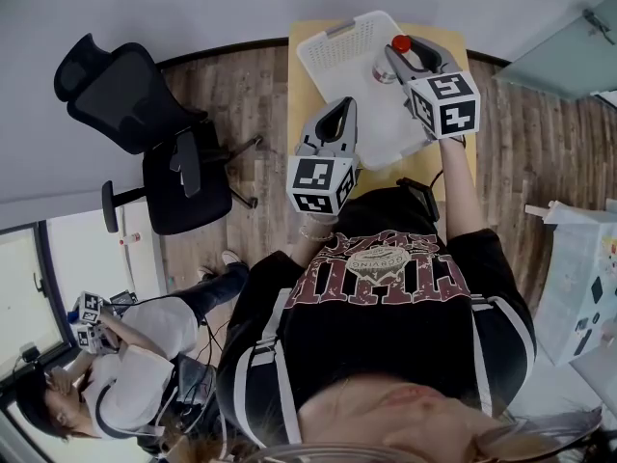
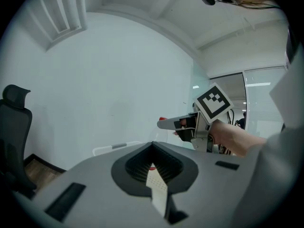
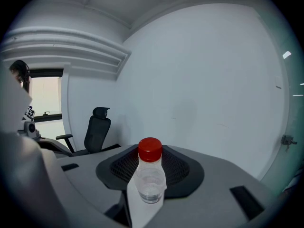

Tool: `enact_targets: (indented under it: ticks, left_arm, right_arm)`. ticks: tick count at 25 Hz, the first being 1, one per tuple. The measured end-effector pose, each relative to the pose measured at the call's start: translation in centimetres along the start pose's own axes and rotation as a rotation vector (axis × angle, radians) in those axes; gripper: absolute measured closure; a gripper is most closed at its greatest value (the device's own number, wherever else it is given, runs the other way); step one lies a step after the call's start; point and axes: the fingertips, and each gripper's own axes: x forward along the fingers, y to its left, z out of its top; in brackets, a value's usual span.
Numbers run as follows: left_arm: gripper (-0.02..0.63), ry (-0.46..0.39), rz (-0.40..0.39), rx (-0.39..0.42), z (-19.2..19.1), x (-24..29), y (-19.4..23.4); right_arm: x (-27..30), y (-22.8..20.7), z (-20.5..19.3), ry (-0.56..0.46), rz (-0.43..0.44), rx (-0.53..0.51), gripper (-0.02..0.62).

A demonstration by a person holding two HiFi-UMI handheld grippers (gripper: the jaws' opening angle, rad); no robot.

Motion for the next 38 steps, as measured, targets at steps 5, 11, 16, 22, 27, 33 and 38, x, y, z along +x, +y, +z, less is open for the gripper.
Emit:
enact_targets:
  ticks: [5,11,16,22,27,33,38]
  left_arm:
    - [0.560,-0.001,-0.005,0.001,-0.1,0.2,-0.8]
    - [0.560,-0.006,-0.012,0.004,-0.1,0.4,-1.3]
    - [0.560,-0.002,-0.017,0.005,-0.1,0.7,-2.1]
    - [0.560,-0.003,-0.024,0.005,-0.2,0.8,-2.3]
    - [0.560,0.000,-0.031,0.005,-0.3,1.1,-2.5]
    - [0.559,0.001,-0.045,0.010,-0.4,1.4,-3.5]
    - [0.560,0.005,-0.054,0.013,-0.5,1.7,-4.2]
  right_arm:
    - [-1.5,-1.0,1.5,-0.032,-0.003,-0.013,0.433]
    - [-2.9,-2.1,3.2,-0.071,-0.022,-0.020,0.434]
    - [-4.9,-3.5,5.1,-0.126,-0.035,-0.010,0.434]
    - [-6.6,-5.4,6.5,-0.169,-0.081,-0.001,0.434]
    - [-7.7,-7.5,6.4,-0.172,-0.130,0.008,0.434]
    - [-9.7,-10.0,6.1,-0.183,-0.187,0.019,0.434]
    - [-10.9,-11.9,5.5,-0.181,-0.225,0.033,0.434]
